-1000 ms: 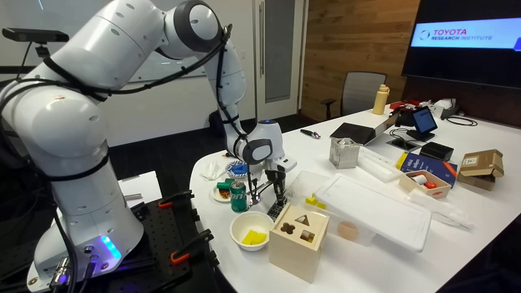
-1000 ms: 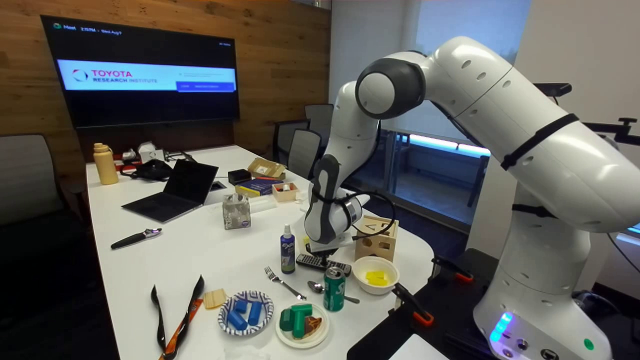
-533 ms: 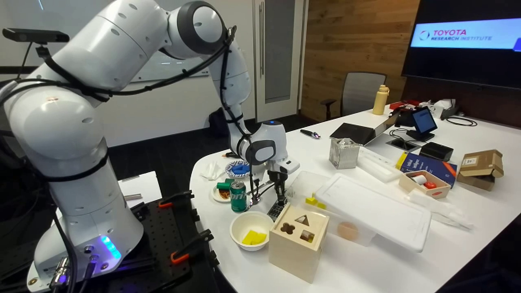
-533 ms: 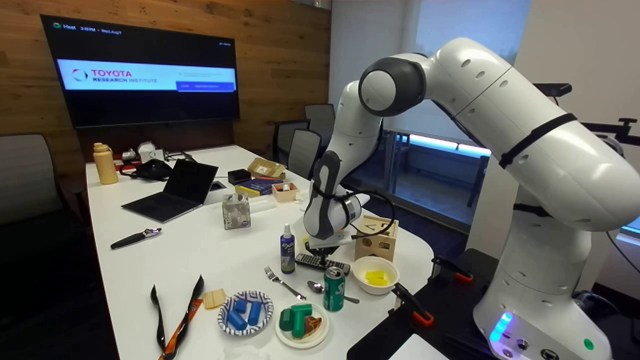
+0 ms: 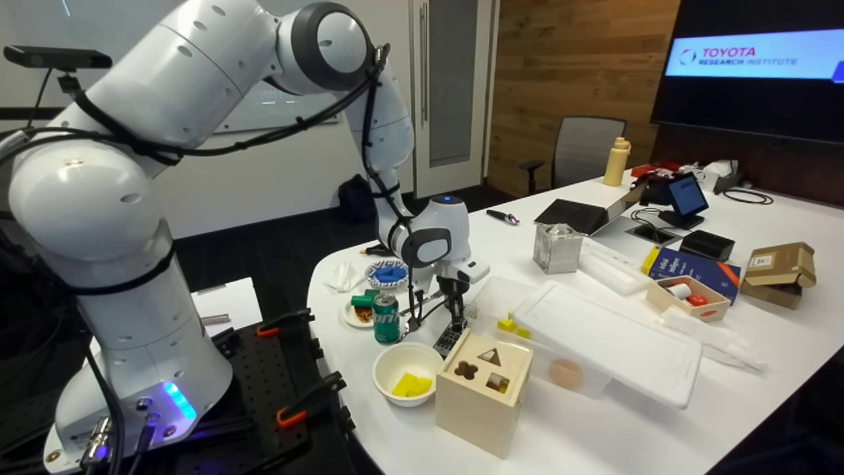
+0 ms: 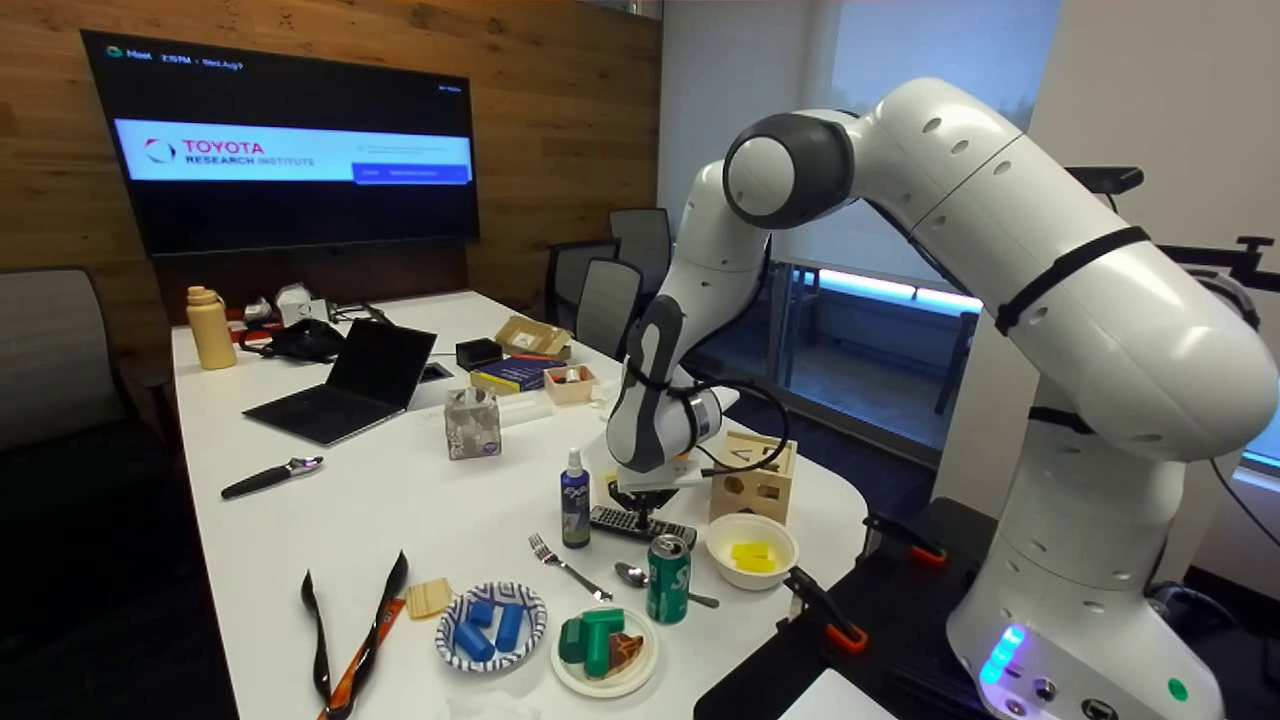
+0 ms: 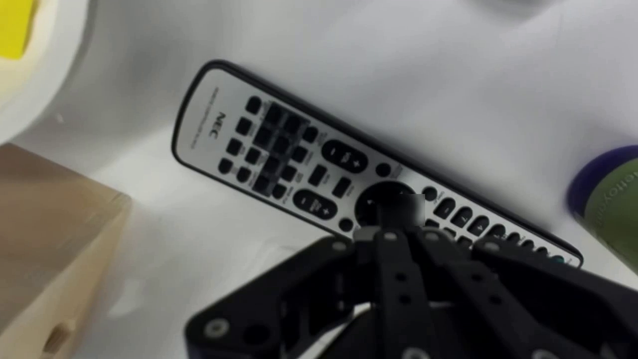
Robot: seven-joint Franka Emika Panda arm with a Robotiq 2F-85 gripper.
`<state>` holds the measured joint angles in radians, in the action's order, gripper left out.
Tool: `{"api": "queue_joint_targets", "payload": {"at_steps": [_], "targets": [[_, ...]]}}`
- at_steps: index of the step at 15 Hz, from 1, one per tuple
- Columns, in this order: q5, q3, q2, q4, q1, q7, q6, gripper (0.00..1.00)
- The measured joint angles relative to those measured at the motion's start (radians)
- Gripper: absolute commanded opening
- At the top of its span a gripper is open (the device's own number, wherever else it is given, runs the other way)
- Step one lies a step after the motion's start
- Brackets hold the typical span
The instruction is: Press the center button of the remote
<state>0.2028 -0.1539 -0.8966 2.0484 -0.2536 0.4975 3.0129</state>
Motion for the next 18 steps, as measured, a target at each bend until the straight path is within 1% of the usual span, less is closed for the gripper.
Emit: {"api": "queue_joint_targets", "payload": {"at_steps": [2, 5, 9, 12, 13, 14, 15, 16, 17, 18], "targets": [[0.0, -0.01, 0.0, 0.0, -0.013, 0.002, -0.003, 0.0], [0.0, -0.053, 0.0, 0.001, -0.071, 0.02, -0.033, 0.0], [-0.008, -0.162, 0.008, 0.009, -0.223, 0.081, -0.088, 0.0], [-0.056, -0.283, 0.037, 0.029, -0.363, 0.163, -0.13, 0.0], [-0.081, -0.329, 0.051, 0.038, -0.408, 0.192, -0.144, 0.26], [-0.106, -0.373, 0.068, 0.049, -0.449, 0.217, -0.157, 0.27], [-0.126, -0.406, 0.091, 0.061, -0.478, 0.228, -0.168, 0.34], [-0.147, -0.428, 0.119, 0.072, -0.493, 0.231, -0.177, 0.41], [-0.163, -0.434, 0.15, 0.082, -0.492, 0.23, -0.179, 0.47], [-0.175, -0.431, 0.185, 0.092, -0.479, 0.215, -0.179, 0.56]]}}
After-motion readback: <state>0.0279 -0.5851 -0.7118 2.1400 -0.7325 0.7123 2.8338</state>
